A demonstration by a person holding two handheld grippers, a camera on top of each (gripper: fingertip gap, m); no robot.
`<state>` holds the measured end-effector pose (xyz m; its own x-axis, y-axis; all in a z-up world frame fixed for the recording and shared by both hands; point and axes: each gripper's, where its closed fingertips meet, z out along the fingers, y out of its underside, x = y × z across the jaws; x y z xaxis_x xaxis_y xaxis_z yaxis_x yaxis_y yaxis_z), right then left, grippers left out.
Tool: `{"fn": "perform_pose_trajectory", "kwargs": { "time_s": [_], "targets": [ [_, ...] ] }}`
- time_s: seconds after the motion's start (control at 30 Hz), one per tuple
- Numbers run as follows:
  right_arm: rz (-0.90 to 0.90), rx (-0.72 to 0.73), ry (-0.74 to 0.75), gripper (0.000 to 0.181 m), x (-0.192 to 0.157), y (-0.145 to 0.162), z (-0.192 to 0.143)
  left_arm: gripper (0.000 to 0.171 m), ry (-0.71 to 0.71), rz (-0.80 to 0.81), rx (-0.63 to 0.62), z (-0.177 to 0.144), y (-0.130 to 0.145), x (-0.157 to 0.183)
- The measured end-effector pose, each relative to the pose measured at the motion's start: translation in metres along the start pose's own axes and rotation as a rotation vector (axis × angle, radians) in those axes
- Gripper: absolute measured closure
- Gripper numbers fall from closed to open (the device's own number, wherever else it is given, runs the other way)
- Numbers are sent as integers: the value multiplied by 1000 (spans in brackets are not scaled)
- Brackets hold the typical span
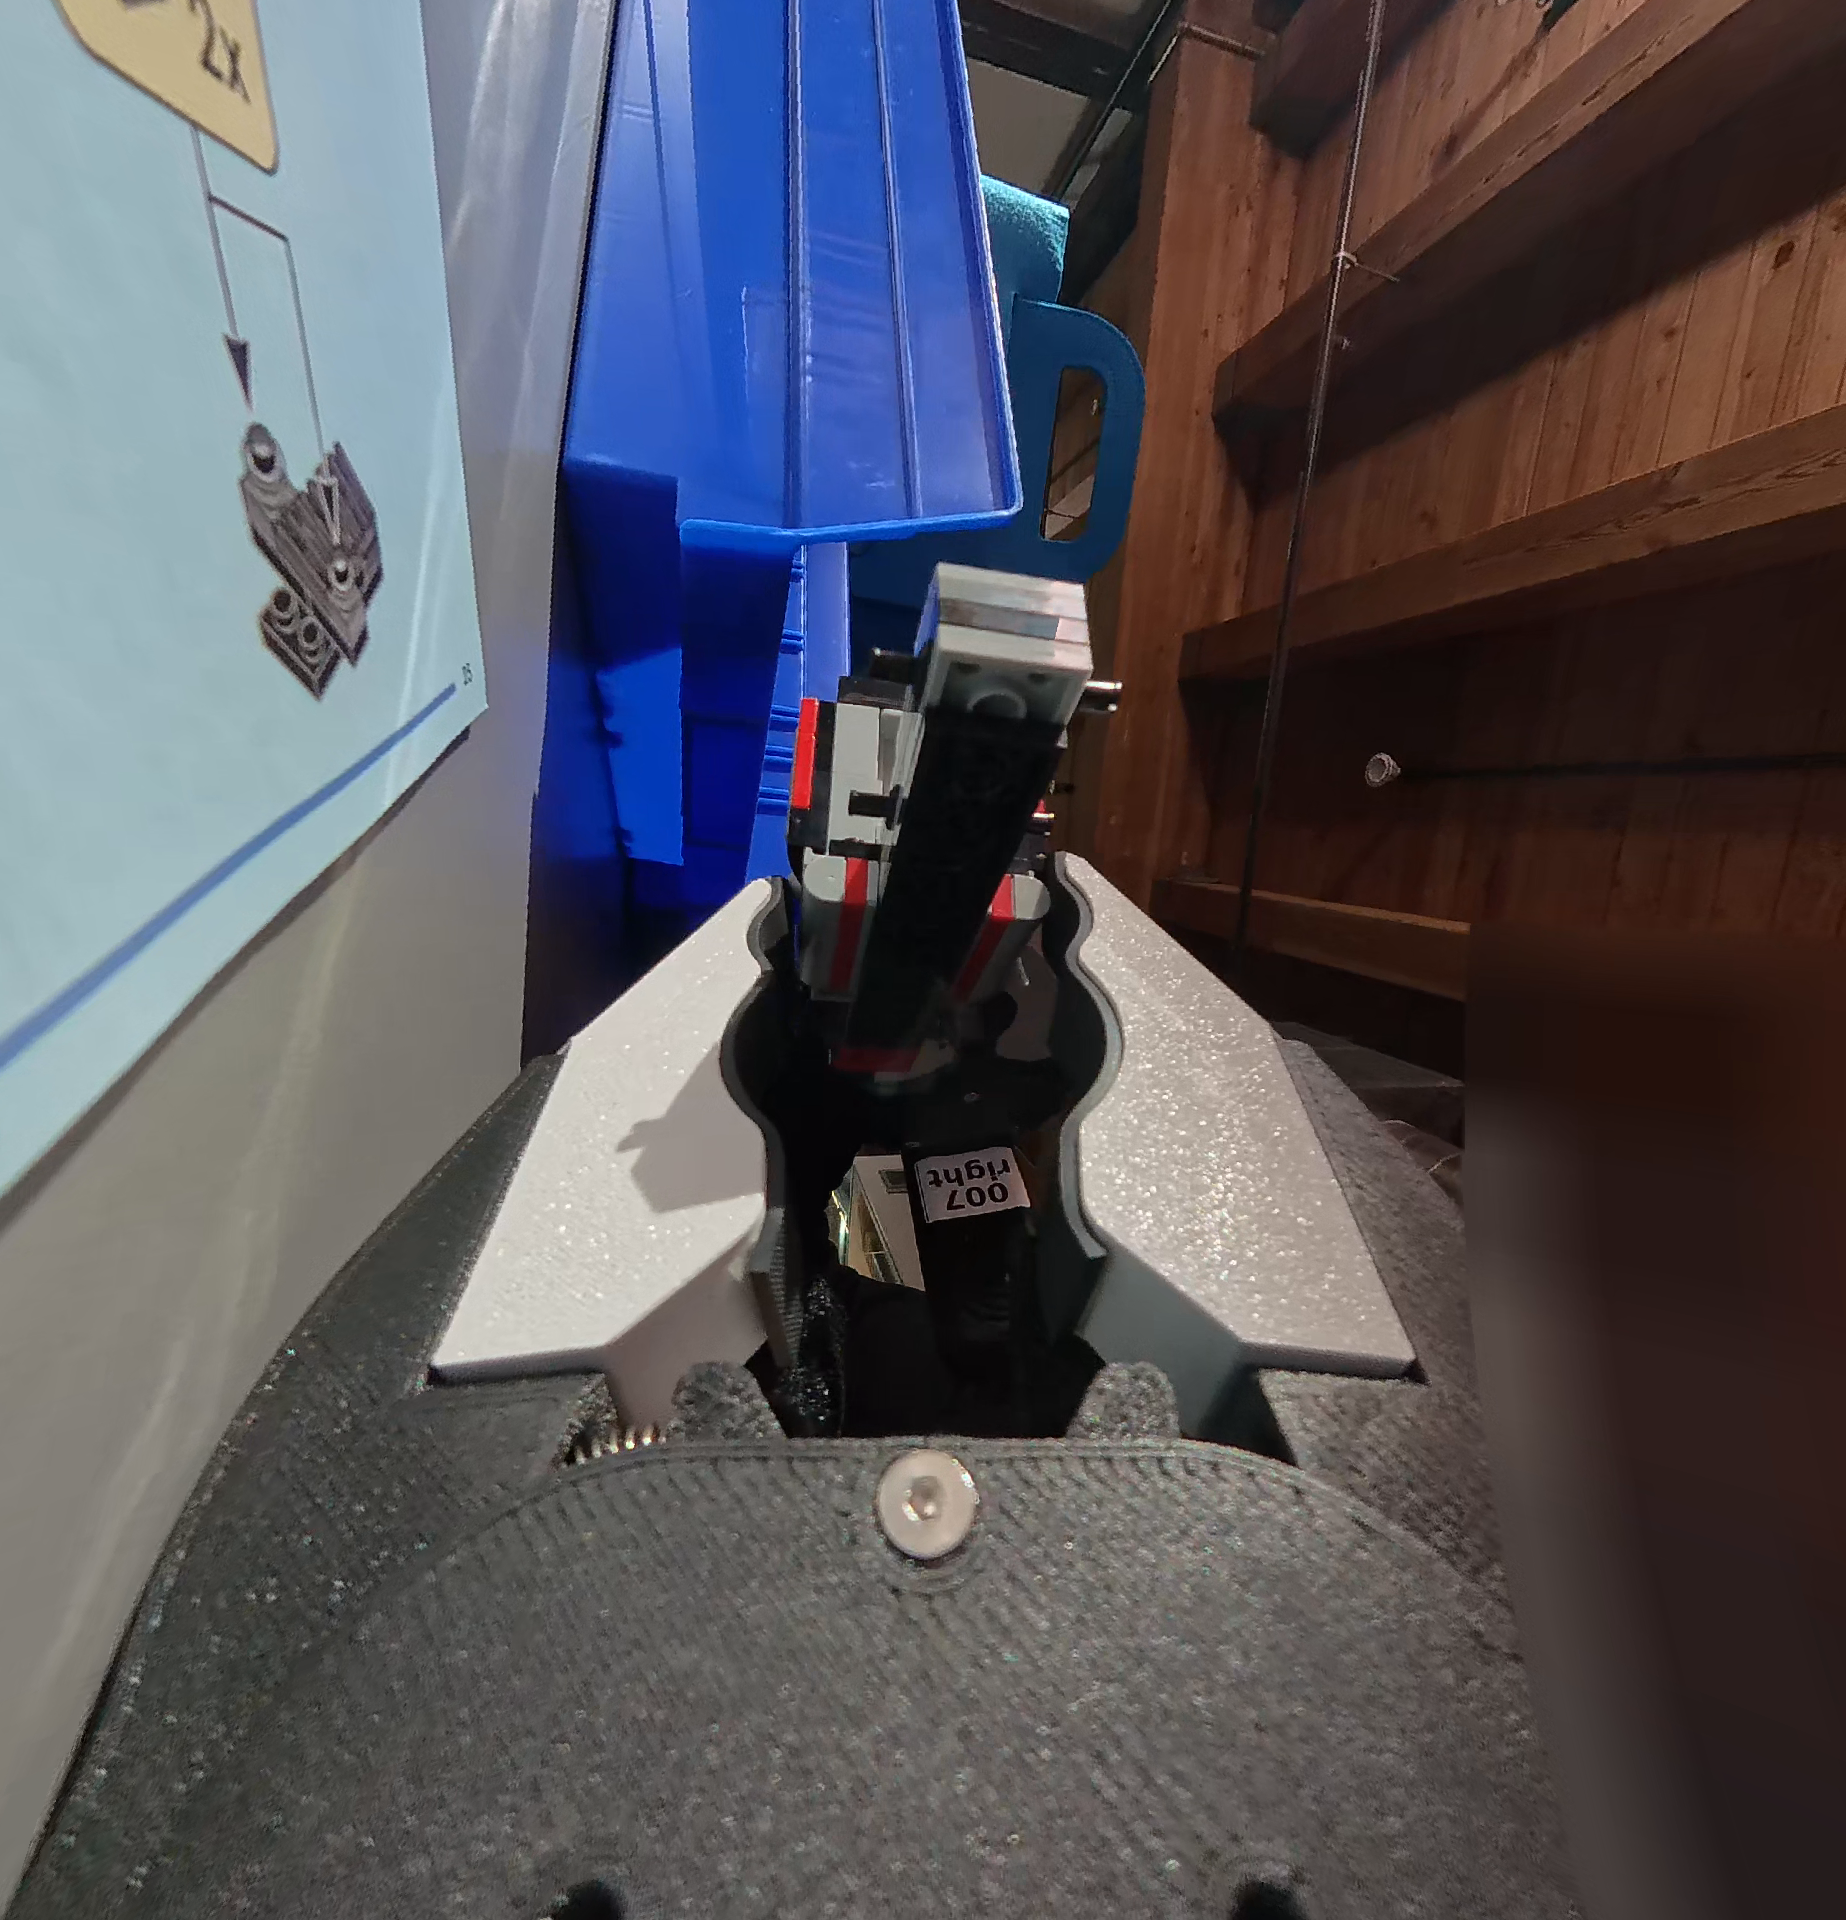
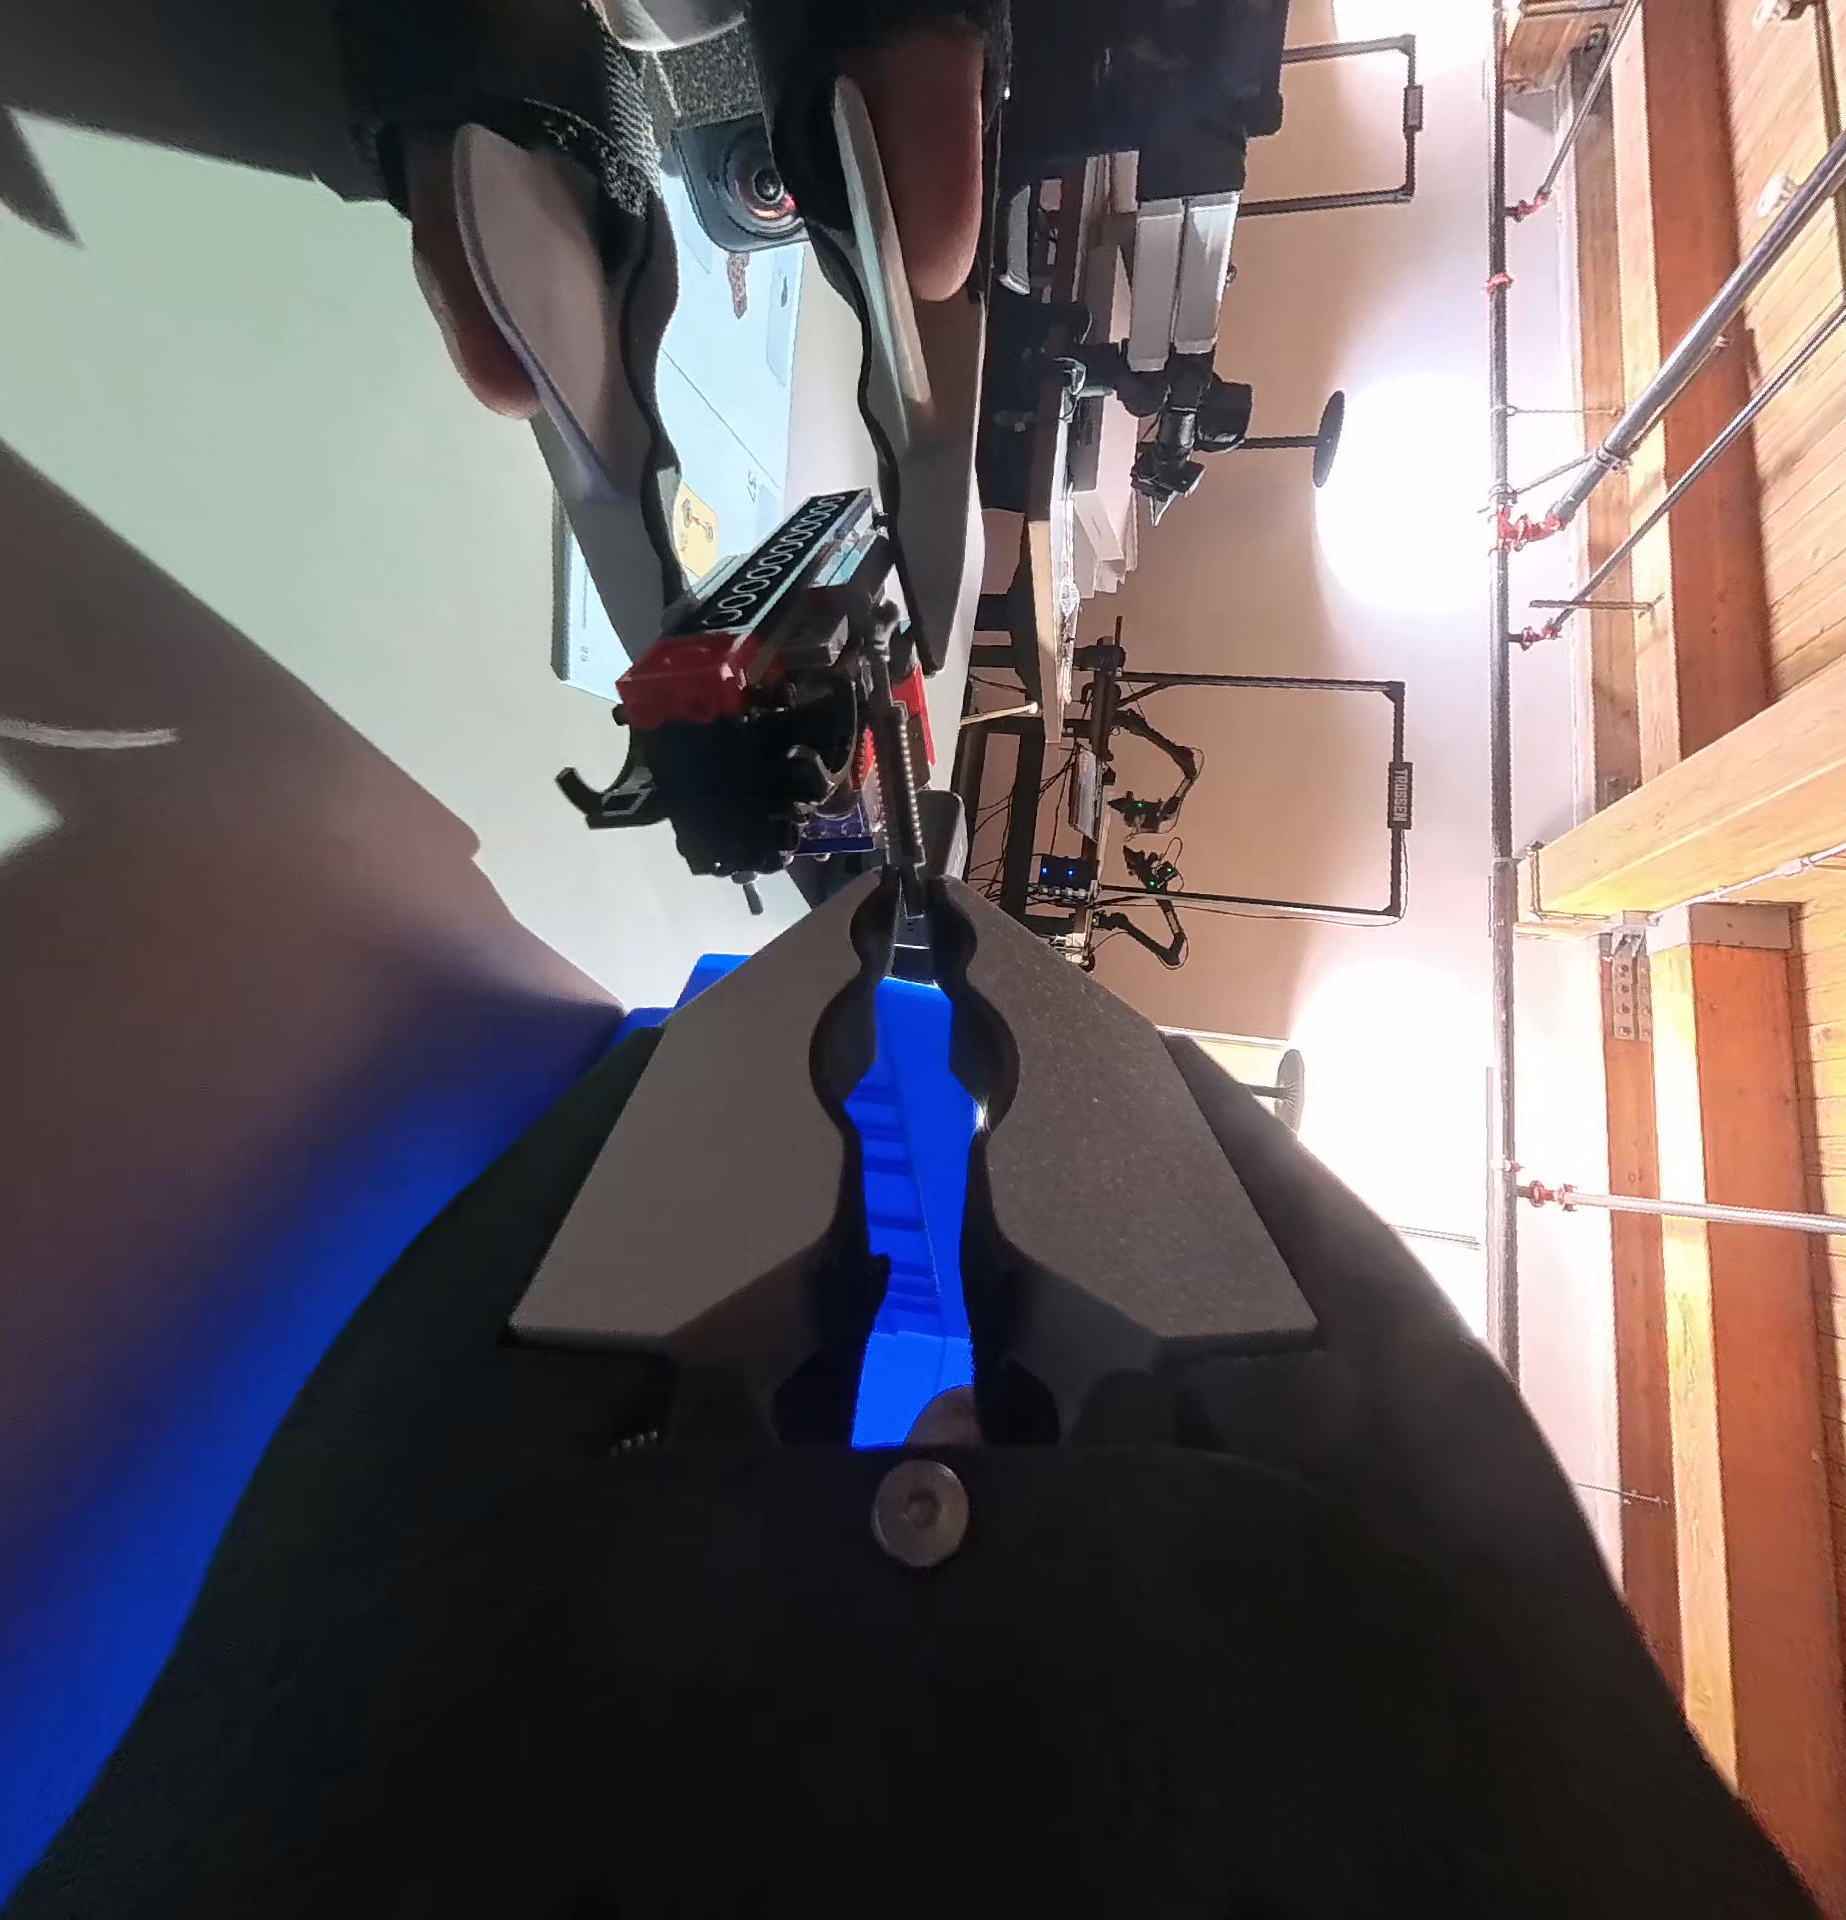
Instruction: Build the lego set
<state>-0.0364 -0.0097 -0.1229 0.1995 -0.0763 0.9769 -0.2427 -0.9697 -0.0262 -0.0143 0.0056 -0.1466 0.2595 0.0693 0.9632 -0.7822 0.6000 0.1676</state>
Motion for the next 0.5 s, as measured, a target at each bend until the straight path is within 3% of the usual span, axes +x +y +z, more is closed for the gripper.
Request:
{"fn": "perform_pose_trajectory", "kwargs": {
  "time_s": [0.5],
  "targets": [
    [46,2,-23,164,1,2,0,122,5,-11,-2,1,1,-1]
  ]
}}
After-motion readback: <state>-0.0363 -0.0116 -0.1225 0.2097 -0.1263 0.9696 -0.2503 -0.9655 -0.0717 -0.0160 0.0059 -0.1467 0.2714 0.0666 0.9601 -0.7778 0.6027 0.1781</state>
